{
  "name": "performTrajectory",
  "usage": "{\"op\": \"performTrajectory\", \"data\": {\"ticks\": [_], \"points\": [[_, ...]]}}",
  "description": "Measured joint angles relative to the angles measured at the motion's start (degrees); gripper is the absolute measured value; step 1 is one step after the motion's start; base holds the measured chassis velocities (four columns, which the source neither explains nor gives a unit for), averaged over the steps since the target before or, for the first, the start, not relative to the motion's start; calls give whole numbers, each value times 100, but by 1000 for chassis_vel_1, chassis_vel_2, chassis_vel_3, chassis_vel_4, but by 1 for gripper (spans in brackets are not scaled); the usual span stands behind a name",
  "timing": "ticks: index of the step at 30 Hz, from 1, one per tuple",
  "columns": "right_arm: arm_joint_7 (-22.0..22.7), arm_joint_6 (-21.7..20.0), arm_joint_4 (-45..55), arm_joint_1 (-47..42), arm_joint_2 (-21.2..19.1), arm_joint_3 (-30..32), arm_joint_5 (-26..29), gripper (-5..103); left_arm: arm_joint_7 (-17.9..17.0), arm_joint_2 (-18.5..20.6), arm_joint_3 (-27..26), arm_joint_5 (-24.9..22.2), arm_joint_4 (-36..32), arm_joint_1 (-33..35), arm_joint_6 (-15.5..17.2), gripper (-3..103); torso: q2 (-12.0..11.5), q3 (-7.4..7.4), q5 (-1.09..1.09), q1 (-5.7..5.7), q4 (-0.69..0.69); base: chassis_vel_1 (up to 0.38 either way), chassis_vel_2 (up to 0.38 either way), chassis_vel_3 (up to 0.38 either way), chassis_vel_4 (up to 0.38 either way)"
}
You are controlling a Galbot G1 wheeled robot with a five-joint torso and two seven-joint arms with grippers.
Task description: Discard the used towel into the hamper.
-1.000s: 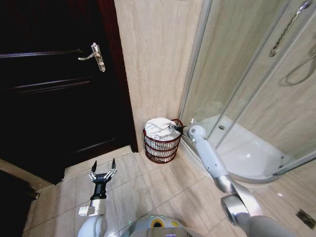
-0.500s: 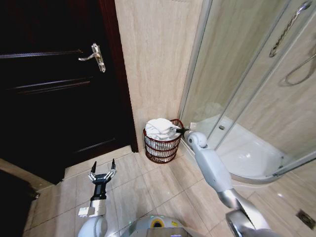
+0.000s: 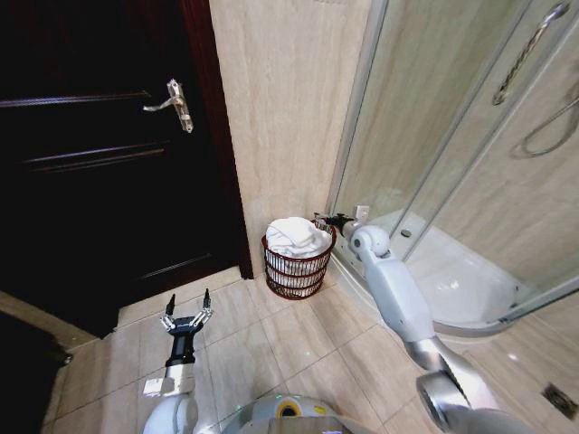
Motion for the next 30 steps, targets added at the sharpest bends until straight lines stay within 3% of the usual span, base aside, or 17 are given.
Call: {"op": "performTrajectory", "data": {"ticks": [3,9,15,23,30], "points": [[-427,169,-889,194,212,-24,-100,100,-4,2,-14,-1,25,5,0,100,1,2,0,1,-1,0,0,0,0],[-710,223,-1527,275,358,9,-211,100,-6,56,-30,-7,34,8,3,100,2,2,0,2,-2,0,0,0,0],[-409,0,-1825,175,414,44,-126,100,-10,78,-9,-8,75,-18,5,100,4,1,-1,1,-2,0,0,0,0],[-366,-163,-2151,109,468,146,-133,100,-5,112,-20,-19,69,4,0,100,8,0,-5,1,-3,0,0,0,0],[-249,291,-1603,-10,401,86,-381,100,-5,127,-32,-35,64,25,-29,100,6,7,2,4,0,0,0,0,0]]}}
